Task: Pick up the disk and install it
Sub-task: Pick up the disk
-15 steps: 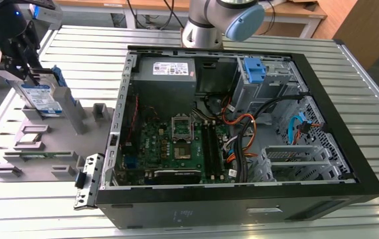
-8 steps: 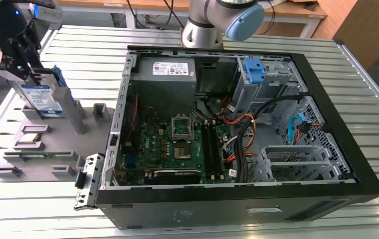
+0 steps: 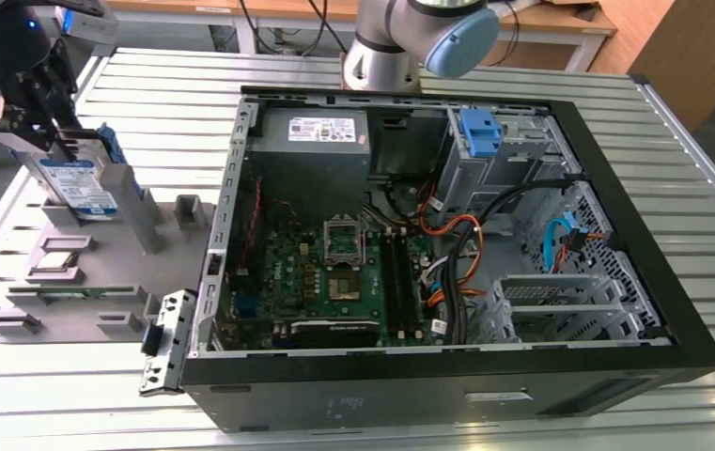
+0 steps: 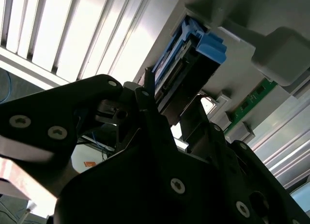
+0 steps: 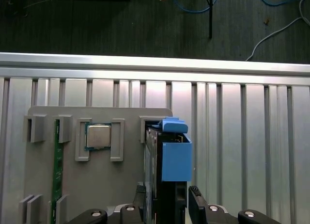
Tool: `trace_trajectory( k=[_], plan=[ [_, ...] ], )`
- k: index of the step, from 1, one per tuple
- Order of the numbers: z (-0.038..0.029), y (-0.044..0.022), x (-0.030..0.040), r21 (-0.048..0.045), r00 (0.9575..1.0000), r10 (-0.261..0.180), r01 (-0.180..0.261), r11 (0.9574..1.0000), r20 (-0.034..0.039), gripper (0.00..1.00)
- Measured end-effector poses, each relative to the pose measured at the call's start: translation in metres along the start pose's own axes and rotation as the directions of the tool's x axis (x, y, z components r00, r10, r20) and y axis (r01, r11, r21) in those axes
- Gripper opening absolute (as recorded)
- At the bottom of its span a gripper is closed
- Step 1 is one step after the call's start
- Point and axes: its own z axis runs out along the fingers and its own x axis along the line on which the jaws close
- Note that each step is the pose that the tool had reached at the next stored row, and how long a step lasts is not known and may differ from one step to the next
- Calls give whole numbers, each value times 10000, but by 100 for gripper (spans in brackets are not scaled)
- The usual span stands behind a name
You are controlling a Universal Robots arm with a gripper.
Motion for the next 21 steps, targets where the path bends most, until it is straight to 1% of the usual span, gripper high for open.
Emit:
trace_trajectory(
  k=[16, 18, 19, 21],
  plan=[
    [-1, 10, 0, 2, 10000, -2, 2, 10000, -1, 47],
    [0, 10, 0, 2, 10000, -1, 1, 10000, -1, 46],
    [0, 10, 0, 2, 10000, -1, 1, 10000, -1, 39],
    [-1, 11, 0, 0, 10000, 0, 0, 10000, -3, 38]
  ],
)
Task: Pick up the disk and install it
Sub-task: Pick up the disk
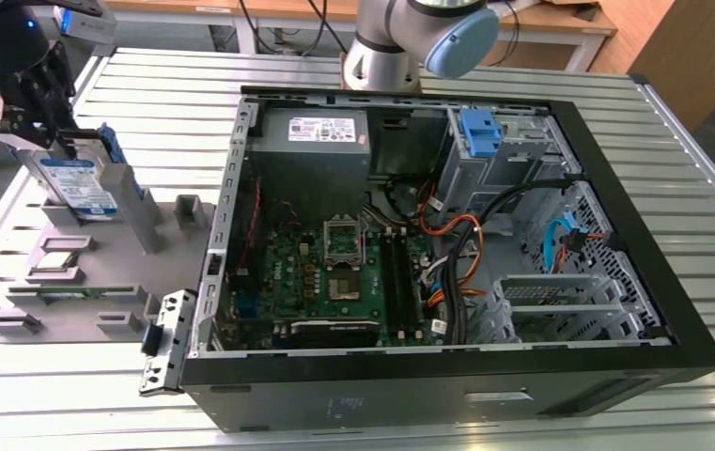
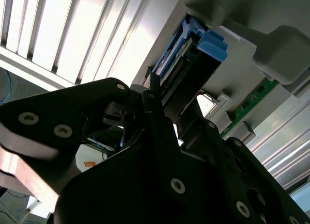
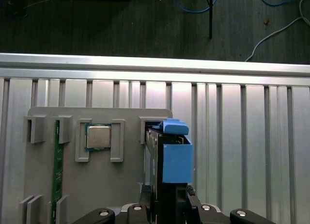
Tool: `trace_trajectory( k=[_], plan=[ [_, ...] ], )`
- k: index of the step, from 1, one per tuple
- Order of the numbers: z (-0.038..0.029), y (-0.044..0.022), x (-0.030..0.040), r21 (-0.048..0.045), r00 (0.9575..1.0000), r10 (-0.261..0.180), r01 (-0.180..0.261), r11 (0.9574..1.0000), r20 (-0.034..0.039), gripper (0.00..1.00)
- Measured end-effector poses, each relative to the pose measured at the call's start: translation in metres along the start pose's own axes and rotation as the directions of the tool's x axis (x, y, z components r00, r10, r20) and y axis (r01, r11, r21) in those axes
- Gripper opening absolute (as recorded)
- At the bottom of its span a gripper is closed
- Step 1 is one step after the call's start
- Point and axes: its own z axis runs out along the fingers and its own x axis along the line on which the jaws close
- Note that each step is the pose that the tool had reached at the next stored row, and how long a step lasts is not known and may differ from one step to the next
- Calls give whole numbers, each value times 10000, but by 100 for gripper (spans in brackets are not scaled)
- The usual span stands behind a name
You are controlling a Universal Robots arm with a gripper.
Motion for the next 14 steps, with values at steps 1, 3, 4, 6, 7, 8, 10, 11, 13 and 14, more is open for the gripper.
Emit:
trace_trajectory(
  k=[1, 3, 4, 6, 7, 8, 10, 11, 13, 14],
  plan=[
    [0, 0, 0, 0, 10000, 0, 0, 10000, -1, 38],
    [0, 0, 0, 1, 10000, -1, 1, 10000, 2, 35],
    [1, 1, 0, 2, 10000, -1, 1, 10000, 2, 35],
    [1, 2, 0, 2, 10000, -1, 1, 10000, 3, 35],
    [1, 2, 0, 2, 10000, -1, 1, 10000, 3, 35],
    [1, 2, 0, 2, 10000, -1, 1, 10000, 2, 35],
    [1, 3, 0, 2, 10000, -1, 1, 10000, 2, 35],
    [1, 3, 0, 3, 10000, -1, 1, 10000, 3, 35],
    [-6, 4, -1, 3, 10000, -1, 1, 10000, 3, 35],
    [-12, 3, -1, 4, 10000, -1, 1, 10000, 3, 35]
  ],
)
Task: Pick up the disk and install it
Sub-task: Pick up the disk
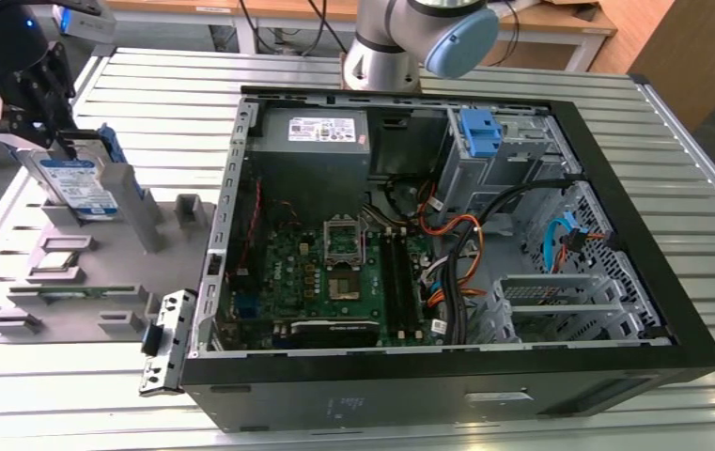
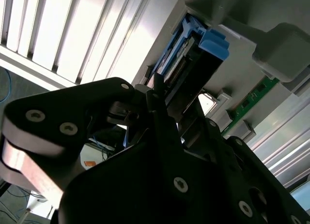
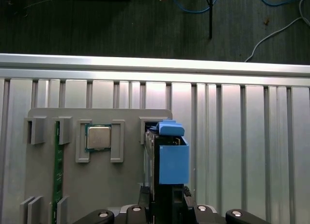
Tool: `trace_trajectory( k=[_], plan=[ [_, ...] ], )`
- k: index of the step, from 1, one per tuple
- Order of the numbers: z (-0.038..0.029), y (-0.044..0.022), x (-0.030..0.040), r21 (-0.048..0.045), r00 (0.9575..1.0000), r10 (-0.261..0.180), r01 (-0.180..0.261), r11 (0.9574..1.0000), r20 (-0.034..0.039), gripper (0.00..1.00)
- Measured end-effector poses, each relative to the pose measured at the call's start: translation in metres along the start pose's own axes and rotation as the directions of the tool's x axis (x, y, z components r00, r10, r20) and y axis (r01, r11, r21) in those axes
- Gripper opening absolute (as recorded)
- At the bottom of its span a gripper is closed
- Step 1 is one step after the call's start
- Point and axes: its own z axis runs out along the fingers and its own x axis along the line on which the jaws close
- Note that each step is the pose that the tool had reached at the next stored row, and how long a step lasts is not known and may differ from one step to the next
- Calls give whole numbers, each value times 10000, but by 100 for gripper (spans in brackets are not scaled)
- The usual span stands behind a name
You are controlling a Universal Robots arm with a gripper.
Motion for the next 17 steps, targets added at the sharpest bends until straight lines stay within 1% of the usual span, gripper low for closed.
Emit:
trace_trajectory(
  k=[4, 9, 13, 17],
  plan=[
    [-35, 1, -3, -2, 10000, 0, 0, 10000, -2, 35],
    [-37, 1, -3, 0, 10000, 1, -1, 10000, -1, 35],
    [-3, 1, 1, -3, 10000, 13, -13, 10000, -3, 35],
    [0, 0, 2, -1, 10000, 12, -12, 10000, -2, 35]
  ],
)
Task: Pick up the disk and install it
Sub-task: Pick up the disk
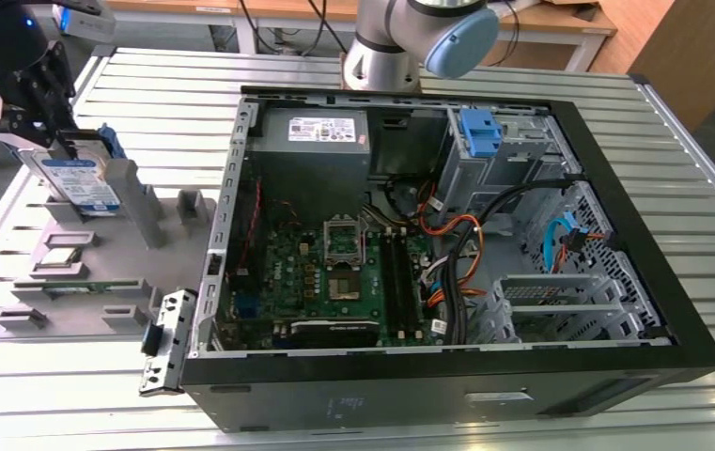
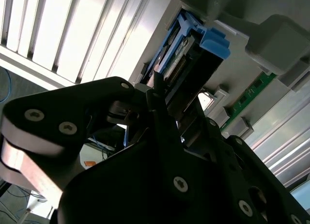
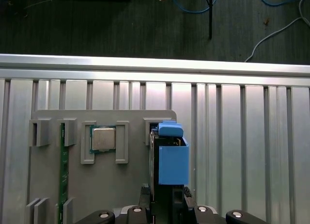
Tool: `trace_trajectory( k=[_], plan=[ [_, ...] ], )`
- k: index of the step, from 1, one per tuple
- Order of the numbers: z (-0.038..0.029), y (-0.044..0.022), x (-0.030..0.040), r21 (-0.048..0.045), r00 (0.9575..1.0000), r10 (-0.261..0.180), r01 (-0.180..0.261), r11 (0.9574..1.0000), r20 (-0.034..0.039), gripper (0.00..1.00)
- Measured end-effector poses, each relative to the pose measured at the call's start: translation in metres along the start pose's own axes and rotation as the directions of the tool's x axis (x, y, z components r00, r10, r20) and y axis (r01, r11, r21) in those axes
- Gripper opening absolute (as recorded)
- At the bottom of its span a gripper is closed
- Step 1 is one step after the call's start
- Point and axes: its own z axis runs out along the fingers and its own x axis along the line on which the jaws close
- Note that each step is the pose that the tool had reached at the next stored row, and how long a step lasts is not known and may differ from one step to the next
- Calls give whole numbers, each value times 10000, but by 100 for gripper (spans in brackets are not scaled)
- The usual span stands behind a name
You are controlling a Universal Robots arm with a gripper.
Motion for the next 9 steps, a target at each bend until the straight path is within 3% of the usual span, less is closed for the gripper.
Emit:
trace_trajectory(
  k=[9],
  plan=[
    [1, 0, 0, 0, 10000, 0, 0, 10000, 0, 35]
  ],
)
